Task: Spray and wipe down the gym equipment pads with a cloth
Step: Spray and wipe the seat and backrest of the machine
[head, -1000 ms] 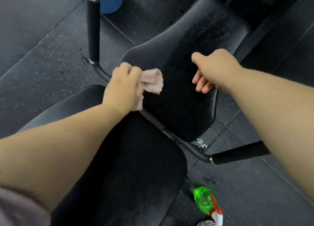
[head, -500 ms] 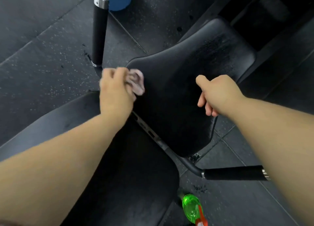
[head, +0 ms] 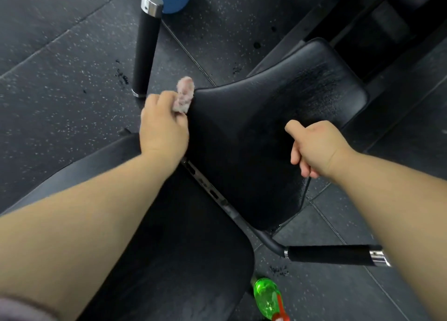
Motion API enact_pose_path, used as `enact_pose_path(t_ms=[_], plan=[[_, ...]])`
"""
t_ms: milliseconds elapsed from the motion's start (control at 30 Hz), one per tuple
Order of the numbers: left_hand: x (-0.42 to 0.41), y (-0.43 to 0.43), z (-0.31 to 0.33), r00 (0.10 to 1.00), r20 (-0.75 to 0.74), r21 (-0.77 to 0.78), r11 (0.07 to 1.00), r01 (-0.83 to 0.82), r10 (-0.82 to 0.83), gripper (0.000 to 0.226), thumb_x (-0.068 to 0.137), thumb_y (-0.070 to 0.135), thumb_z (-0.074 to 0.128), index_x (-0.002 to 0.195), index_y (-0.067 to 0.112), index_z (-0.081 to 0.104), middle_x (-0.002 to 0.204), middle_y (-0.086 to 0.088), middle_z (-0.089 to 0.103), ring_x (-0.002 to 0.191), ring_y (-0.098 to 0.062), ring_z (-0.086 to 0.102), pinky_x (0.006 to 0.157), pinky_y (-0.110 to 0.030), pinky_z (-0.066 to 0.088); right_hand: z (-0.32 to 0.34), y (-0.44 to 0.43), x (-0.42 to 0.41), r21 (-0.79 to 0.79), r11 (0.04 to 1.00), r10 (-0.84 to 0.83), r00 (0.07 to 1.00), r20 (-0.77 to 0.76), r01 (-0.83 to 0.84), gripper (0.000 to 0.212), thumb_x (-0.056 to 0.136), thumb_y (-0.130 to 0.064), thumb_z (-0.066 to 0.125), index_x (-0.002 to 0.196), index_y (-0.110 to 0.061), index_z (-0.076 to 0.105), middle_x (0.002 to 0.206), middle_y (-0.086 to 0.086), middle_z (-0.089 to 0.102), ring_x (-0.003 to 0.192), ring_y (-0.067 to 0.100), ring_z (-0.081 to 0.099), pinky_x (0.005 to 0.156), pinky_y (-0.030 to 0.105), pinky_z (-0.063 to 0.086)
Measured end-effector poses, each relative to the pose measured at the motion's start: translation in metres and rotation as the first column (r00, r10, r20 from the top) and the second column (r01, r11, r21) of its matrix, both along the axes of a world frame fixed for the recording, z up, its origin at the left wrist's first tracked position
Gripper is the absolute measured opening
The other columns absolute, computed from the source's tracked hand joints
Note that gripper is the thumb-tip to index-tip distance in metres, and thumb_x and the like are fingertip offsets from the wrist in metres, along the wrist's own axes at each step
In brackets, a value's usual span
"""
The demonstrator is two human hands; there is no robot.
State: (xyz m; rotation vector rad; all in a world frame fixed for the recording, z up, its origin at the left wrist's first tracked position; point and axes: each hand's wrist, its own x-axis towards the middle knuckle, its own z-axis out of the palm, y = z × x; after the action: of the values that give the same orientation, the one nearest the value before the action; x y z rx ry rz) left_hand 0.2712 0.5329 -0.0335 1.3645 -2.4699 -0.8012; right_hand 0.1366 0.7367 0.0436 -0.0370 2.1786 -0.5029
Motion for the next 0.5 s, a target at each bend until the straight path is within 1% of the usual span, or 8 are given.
enact_pose_path(t_ms=[133,233,267,300,333,400,433,500], plan=[[0.019,0.038,-0.001,0.99,0.017,0.018,0.99,0.139,-0.139,0.016,0.089,0.007,0.056,0.104,0.009,0.061,0.112,-0.008,0.055,0.103,-0.03,0.05,0.078,-0.027,0.031,0.003,-0.002,0.0,0.015,1.0,-0.01,1.0,0.001,0.01,0.062,0.095,-0.04,0.039,0.05,-0.002,0.058,0.036,0.013,0.05,0.025,0.018,0.037,0.055,0.028,0.041],[0.048,0.064,0.001,0.916,0.001,0.072,0.914,0.4,-0.401,0.024,0.087,0.004,0.061,0.11,0.008,0.064,0.109,-0.006,0.057,0.097,-0.026,0.051,0.075,-0.03,0.039,0.005,-0.003,0.002,0.02,1.0,-0.017,1.0,-0.003,0.017,0.063,0.096,-0.041,0.038,0.05,-0.002,0.058,0.036,0.012,0.05,0.025,0.018,0.038,0.055,0.027,0.04],[0.05,0.06,0.003,0.897,-0.017,0.097,0.892,0.442,-0.443,0.024,0.087,0.004,0.061,0.111,0.009,0.064,0.108,-0.005,0.057,0.096,-0.023,0.052,0.076,-0.03,0.04,0.006,-0.003,0.001,0.02,1.0,-0.018,1.0,-0.007,0.019,0.063,0.096,-0.041,0.038,0.05,-0.002,0.058,0.036,0.012,0.05,0.025,0.018,0.039,0.056,0.027,0.04],[0.045,0.052,0.009,0.909,-0.04,0.128,0.9,0.417,-0.416,0.023,0.087,0.004,0.06,0.108,0.013,0.065,0.107,-0.003,0.056,0.095,-0.021,0.054,0.077,-0.029,0.042,0.006,-0.003,0.002,0.019,1.0,-0.019,1.0,-0.007,0.019,0.063,0.096,-0.042,0.038,0.05,-0.003,0.058,0.036,0.012,0.05,0.026,0.018,0.038,0.056,0.028,0.04],[0.031,0.038,0.013,0.94,-0.075,0.131,0.931,0.34,-0.333,0.022,0.086,0.003,0.058,0.103,0.017,0.063,0.106,-0.002,0.056,0.093,-0.019,0.055,0.08,-0.029,0.044,0.006,-0.004,0.001,0.019,1.0,-0.013,1.0,-0.011,0.013,0.063,0.096,-0.042,0.038,0.051,-0.003,0.057,0.035,0.011,0.05,0.025,0.017,0.038,0.056,0.028,0.04],[-0.003,0.009,0.019,0.983,-0.122,0.086,0.985,0.147,-0.136,0.021,0.085,0.005,0.052,0.097,0.02,0.06,0.107,-0.002,0.053,0.091,-0.019,0.056,0.083,-0.028,0.045,0.005,-0.003,0.001,0.015,1.0,-0.015,1.0,-0.013,0.015,0.063,0.096,-0.042,0.038,0.051,-0.003,0.057,0.035,0.011,0.049,0.025,0.016,0.038,0.053,0.027,0.039],[-0.018,0.003,0.021,0.987,-0.139,0.067,0.993,0.092,-0.082,0.019,0.086,0.008,0.051,0.1,0.018,0.06,0.108,-0.002,0.052,0.091,-0.021,0.056,0.084,-0.03,0.046,0.004,-0.002,0.001,0.015,1.0,-0.015,1.0,-0.014,0.015,0.063,0.096,-0.042,0.038,0.051,-0.003,0.057,0.035,0.01,0.049,0.025,0.016,0.038,0.051,0.026,0.038],[-0.028,0.017,0.013,0.976,-0.093,-0.012,0.98,0.197,-0.197,0.023,0.087,0.015,0.055,0.108,0.014,0.062,0.113,-0.007,0.053,0.096,-0.027,0.053,0.084,-0.034,0.044,0.005,-0.002,0.003,0.021,1.0,-0.016,1.0,-0.007,0.016,0.062,0.096,-0.042,0.038,0.052,-0.003,0.058,0.035,0.01,0.05,0.025,0.016,0.038,0.05,0.025,0.038]])
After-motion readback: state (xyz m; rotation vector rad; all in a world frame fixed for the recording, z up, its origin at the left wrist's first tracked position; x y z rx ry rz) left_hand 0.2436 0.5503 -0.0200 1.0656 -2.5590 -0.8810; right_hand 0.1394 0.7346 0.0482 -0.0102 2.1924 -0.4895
